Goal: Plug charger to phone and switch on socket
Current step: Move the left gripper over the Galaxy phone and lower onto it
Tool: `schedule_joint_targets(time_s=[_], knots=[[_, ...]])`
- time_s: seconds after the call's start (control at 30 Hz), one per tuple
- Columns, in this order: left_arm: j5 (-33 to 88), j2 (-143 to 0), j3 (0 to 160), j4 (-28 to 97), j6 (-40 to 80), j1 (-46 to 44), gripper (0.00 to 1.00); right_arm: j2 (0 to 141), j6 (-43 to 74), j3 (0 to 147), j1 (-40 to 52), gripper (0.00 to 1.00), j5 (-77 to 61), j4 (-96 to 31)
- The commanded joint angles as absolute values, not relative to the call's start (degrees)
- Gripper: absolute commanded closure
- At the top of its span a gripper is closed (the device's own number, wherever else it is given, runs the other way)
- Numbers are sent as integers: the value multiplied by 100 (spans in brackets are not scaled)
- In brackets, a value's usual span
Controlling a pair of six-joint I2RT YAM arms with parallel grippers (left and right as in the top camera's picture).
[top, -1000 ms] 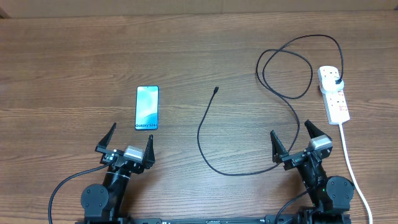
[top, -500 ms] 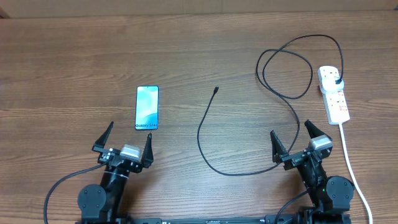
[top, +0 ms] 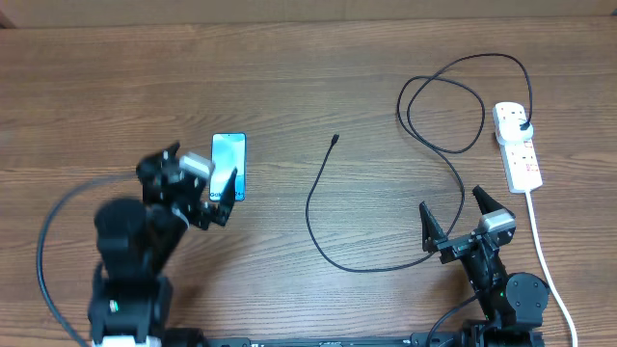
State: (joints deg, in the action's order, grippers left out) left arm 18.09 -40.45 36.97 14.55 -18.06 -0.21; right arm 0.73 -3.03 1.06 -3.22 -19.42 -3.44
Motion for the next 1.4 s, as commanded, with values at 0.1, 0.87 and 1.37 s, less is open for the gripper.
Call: schedule_joint_targets(time_s=[0.1,0.87,1.37], knots=[[1957,-5631,5594,2602,-1756,40,0,16,-309,45,-296,0,-1911,-307],[2613,-8403,8374,6023,-1448,32,1,16,-307,45,-296,0,-1911,-307],[1133,-9529,9802,6495,228,30,0,16,-309,45,-296,0,-1911,-307]])
